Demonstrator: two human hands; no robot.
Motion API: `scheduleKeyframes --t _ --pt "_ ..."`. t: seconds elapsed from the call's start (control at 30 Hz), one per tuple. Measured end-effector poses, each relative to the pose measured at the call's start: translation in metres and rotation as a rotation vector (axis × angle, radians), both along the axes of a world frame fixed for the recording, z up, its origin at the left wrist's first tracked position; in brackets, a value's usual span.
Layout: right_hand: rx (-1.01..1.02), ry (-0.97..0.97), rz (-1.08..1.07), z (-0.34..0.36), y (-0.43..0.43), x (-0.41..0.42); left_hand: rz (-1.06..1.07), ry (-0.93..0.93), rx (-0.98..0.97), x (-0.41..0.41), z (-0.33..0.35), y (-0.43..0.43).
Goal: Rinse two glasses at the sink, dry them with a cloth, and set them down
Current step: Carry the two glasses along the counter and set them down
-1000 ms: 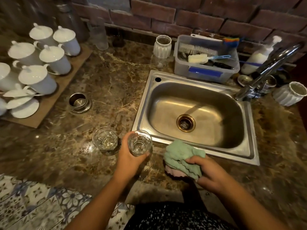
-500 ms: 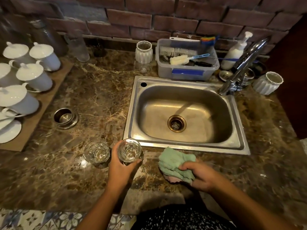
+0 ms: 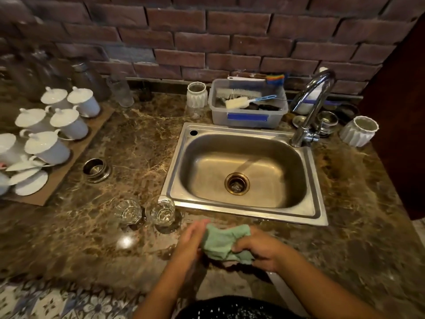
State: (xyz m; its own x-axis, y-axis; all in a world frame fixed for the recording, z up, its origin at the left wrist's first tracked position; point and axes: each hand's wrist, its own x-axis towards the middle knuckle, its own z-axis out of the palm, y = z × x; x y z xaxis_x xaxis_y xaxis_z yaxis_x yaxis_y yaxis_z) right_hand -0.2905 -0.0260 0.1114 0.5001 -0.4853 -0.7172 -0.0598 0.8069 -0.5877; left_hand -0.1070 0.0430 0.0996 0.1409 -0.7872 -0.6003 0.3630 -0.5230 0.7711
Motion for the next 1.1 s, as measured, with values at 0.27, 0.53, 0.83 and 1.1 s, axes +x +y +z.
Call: scheduleKeyframes --t 0.27,0.53,0.83,1.1 --pt "-0.046 0.038 -0.142 -0.028 -0.006 -0.026 -0.194 -0.053 0.159 -0.019 -0.022 -0.020" --pt "-0.623 0.736 0.019 -0.050 -0.013 -0.069 -0.312 -0.618 0.088 -0.061 -0.032 -0.052" --pt "-0.845 1.168 0.371 -0.040 -0.012 -0.085 -0.562 -1.048 -0.035 -0.070 -0.031 -0.044" --pt "-0.984 1.194 0.358 -0.002 -0.017 -0.034 -0.743 -0.929 -0.212 -0.004 0.008 -0.048"
